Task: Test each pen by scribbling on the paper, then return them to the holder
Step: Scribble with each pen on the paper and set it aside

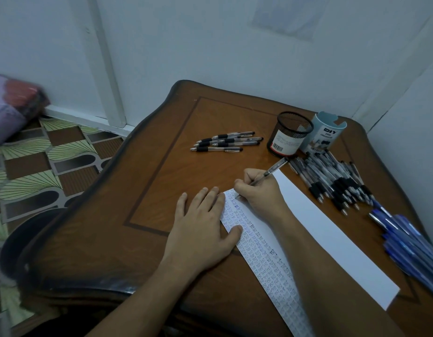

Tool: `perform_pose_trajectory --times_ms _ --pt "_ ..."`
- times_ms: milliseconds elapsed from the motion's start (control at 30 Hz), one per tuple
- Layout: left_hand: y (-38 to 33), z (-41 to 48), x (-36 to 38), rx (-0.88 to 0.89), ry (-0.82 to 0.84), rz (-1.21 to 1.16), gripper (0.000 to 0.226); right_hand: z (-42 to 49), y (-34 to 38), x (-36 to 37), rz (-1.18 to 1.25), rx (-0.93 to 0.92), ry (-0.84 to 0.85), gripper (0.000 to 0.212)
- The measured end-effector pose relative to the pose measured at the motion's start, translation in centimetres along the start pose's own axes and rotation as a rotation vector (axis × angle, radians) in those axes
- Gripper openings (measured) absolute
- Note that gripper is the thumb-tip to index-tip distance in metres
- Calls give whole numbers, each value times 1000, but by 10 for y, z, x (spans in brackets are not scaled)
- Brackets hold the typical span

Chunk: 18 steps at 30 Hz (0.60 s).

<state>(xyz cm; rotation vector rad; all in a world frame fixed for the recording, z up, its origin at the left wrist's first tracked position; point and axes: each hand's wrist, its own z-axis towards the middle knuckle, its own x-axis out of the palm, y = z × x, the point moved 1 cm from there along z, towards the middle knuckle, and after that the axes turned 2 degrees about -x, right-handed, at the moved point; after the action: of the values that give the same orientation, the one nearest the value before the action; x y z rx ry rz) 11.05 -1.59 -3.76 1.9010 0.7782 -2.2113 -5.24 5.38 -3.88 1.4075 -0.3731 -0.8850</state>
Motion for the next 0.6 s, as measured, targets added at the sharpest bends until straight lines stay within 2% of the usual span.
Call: perform_pose_trajectory --times_ms 600 --pt "0 0 1 -3 11 38 89 -2 7 0 -24 -23 -31 43"
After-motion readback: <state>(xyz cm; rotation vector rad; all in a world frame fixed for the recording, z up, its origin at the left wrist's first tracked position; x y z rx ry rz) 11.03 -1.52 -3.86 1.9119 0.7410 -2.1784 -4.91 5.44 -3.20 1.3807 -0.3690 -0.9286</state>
